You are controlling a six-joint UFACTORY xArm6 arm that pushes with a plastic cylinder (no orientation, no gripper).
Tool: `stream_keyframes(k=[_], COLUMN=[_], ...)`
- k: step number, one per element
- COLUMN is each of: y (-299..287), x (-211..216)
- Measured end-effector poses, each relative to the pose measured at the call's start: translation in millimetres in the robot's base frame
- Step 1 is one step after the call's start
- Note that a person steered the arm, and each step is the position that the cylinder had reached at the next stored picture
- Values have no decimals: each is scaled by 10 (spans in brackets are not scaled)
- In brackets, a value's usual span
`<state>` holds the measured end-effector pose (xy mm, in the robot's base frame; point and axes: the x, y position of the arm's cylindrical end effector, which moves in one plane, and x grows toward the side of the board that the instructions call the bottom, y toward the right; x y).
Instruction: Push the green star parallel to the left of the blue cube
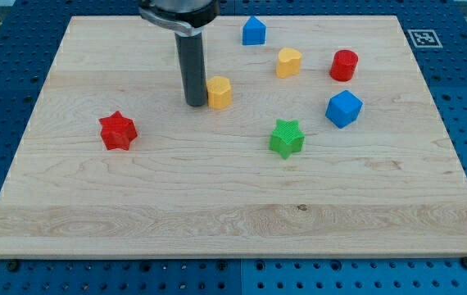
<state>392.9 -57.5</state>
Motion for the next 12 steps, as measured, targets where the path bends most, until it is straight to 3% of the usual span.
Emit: stream_keyframes(k=[1, 3, 4, 5, 9, 12], y=[57, 698, 707, 766, 1143, 1149], x=[46, 691, 733, 1162, 1192, 832])
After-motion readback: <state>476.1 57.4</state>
